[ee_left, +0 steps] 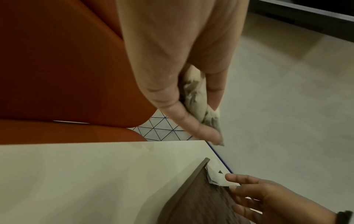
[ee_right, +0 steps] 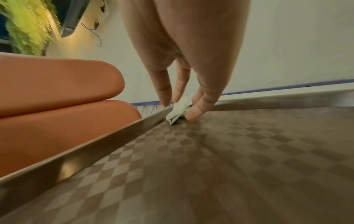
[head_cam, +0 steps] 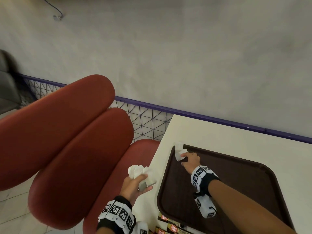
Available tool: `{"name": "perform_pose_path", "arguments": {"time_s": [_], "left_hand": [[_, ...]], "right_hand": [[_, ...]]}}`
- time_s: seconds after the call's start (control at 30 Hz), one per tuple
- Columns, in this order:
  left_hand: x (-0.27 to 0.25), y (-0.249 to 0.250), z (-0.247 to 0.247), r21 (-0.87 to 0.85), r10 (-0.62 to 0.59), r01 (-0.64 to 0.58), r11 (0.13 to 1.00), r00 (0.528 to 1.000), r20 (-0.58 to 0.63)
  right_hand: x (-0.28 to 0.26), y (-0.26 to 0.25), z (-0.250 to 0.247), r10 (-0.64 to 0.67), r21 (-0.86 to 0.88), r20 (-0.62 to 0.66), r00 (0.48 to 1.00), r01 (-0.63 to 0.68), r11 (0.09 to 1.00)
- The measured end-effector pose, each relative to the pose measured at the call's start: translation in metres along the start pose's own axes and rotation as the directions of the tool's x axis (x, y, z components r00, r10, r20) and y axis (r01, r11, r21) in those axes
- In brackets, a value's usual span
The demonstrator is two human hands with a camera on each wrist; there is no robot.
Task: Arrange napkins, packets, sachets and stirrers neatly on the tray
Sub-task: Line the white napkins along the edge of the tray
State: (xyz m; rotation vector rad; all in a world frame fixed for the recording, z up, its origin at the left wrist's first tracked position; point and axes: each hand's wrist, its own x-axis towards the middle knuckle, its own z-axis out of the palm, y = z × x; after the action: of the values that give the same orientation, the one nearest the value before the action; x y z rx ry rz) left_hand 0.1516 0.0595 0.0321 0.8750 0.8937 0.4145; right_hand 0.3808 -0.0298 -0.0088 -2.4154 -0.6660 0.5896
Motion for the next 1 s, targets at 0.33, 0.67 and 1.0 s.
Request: {"name": "perform_pose_path", "arguments": {"time_s": [0.33, 0.67, 1.0], "left_hand": [[-0.005, -0.004, 0.005, 0.053, -0.018, 0.017, 0.998, 1.0, 0.006], [-0.001, -0.005, -0.016, 0.024, -0.01, 0.011, 1.0, 0.999, -0.042], [0.0, -0.005, -0.021, 0.06, -0.017, 0.02, 0.998, 0.999, -0.043]], "right_hand": [[-0.01, 0.008, -0.005, 0.13, 0.156, 0.145, 0.981, -0.152, 0.976], [0.026, 0.003, 0.002, 0.176, 0.49, 0.085, 0.981, -0.195, 0.85], [0.024, 0.0, -0.008, -0.002, 0.652, -0.033, 0.999, 0.023, 0.758]]}}
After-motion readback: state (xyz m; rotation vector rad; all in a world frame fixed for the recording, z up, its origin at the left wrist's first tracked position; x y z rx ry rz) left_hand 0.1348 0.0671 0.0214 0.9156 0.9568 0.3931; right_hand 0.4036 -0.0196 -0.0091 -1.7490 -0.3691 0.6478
